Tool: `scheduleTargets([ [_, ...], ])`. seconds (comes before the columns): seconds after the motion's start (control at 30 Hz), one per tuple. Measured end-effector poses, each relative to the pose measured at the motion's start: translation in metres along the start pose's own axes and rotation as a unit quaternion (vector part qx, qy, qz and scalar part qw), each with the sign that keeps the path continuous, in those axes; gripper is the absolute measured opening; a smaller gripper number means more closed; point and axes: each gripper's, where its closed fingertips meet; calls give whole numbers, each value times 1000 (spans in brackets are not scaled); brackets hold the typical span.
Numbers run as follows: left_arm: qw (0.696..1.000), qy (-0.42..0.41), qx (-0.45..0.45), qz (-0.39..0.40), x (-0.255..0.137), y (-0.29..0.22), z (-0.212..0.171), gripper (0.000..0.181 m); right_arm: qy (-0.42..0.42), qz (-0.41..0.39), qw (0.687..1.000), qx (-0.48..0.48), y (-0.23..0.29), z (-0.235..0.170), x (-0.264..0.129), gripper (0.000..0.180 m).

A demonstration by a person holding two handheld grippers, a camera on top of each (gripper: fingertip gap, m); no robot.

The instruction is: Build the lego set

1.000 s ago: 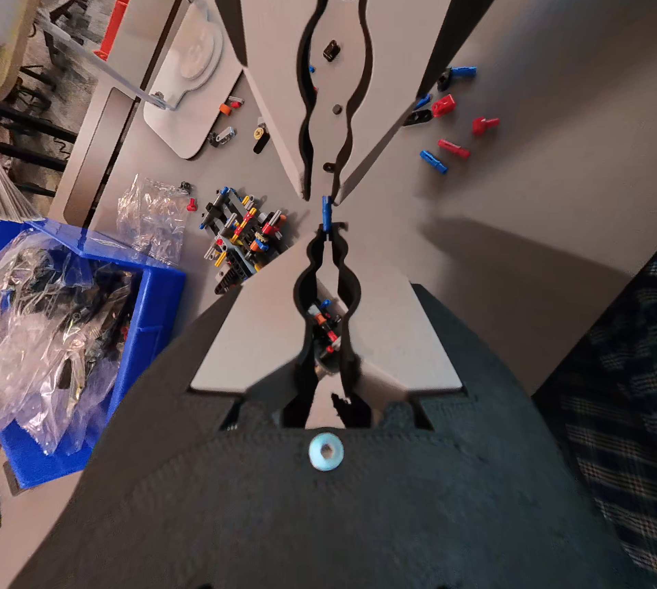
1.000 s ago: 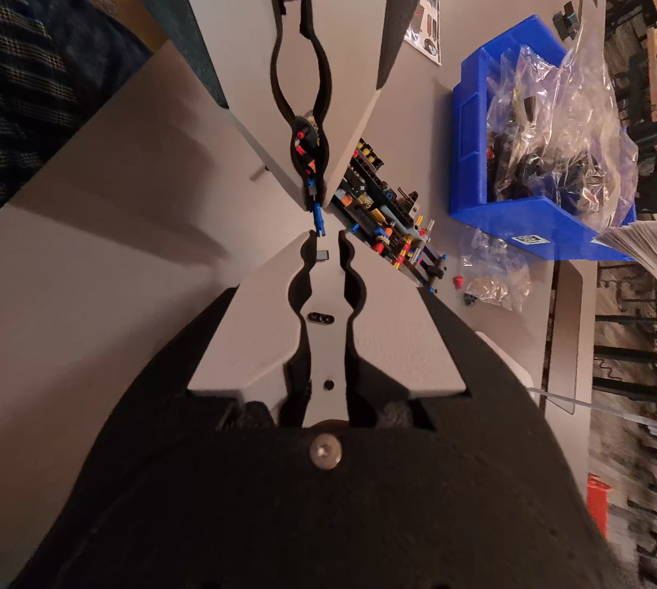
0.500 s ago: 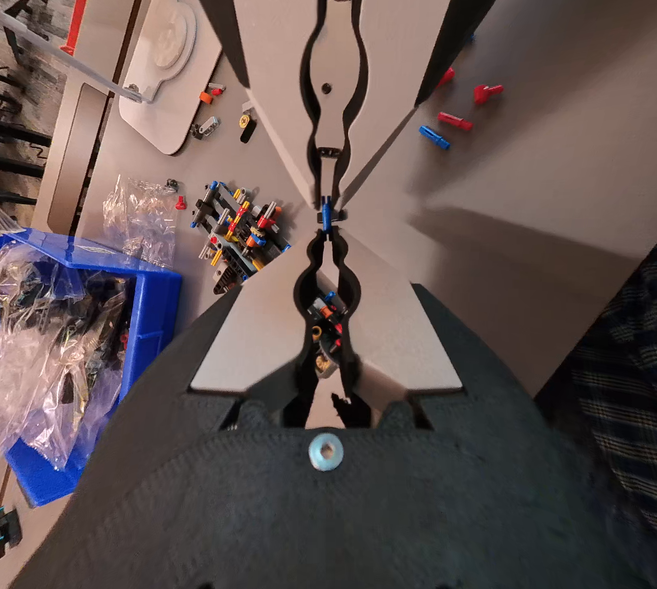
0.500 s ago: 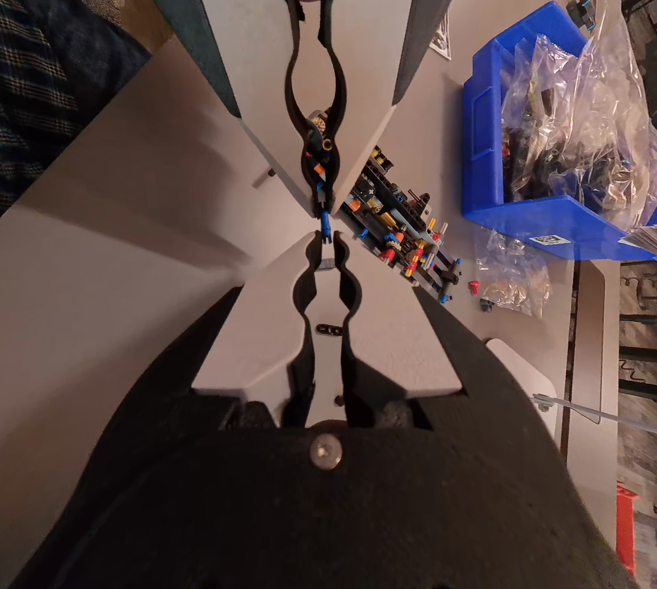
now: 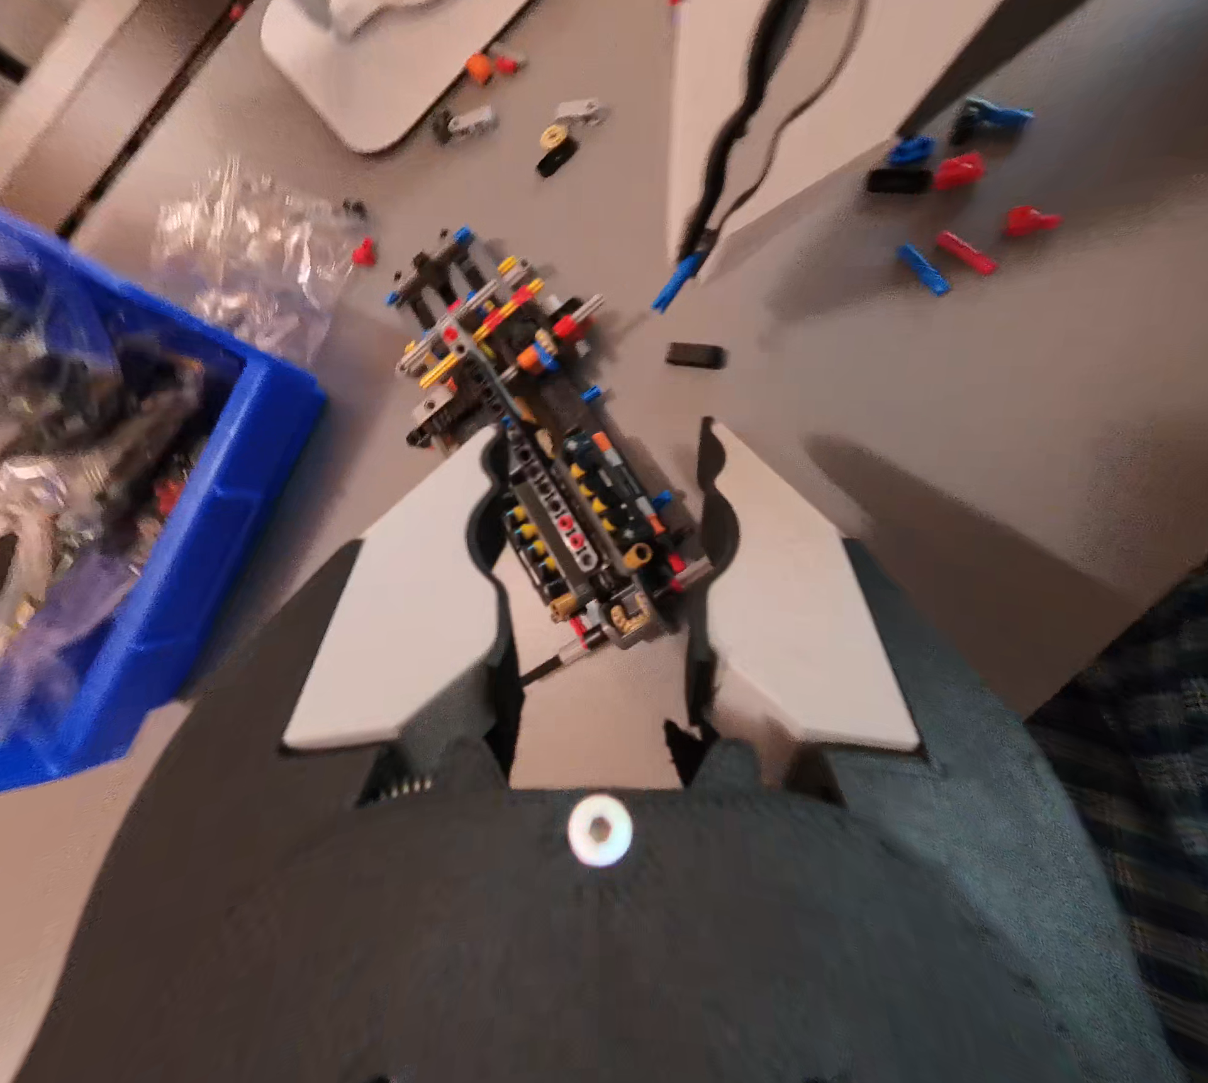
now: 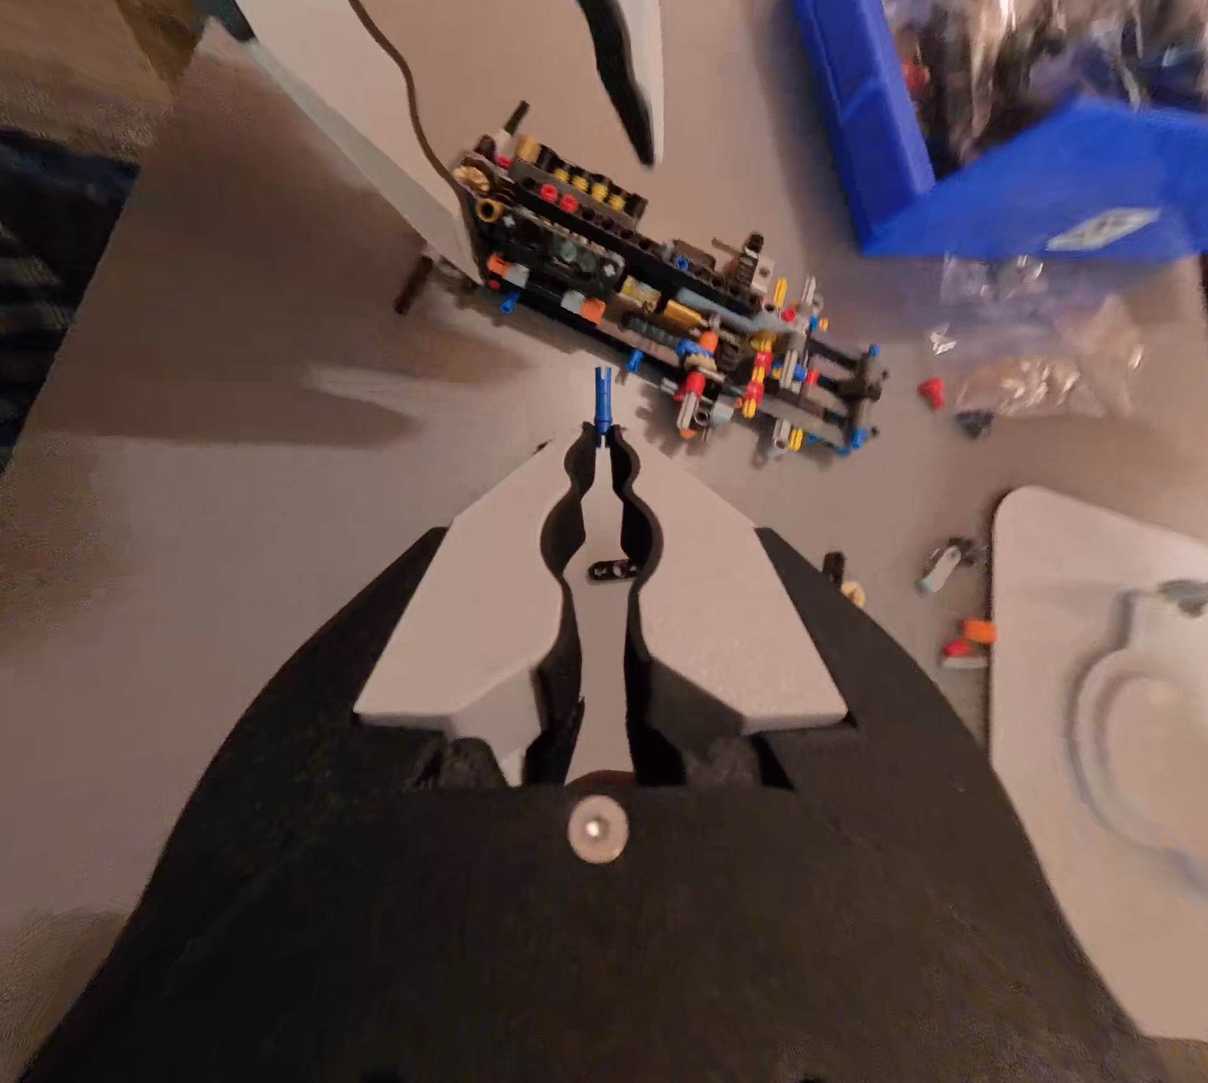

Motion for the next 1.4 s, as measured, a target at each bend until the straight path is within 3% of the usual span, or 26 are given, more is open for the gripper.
scheduleTargets([
  [0.03, 1000, -3, -31, -5, 3, 8, -3, 65, 4, 0, 1000, 22, -2, -4, 4, 1],
  [0.2, 986, 18, -153, -62, 21, 22, -17, 90, 25, 28, 993, 112, -2, -18, 26, 1],
  [0.33, 979, 57, -179, -74, 39, 21, -30, 100, 36, 44, 985, 166, -3, -23, 40, 1],
  [0.67, 972, 71, -205, -91, 55, 21, -41, 73, 56, 27, 975, 214, -9, -27, 57, 1],
  [1.4, 972, 47, -212, -87, 55, 21, -39, 74, 97, -84, 987, 100, -20, -27, 64, 1],
])
Point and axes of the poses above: each gripper's, where its closed fingertips meet, x out along the fingers, z out of its top, y = z × x across the jaws, and after that the axes turned 11 degrees about -x, right-handed
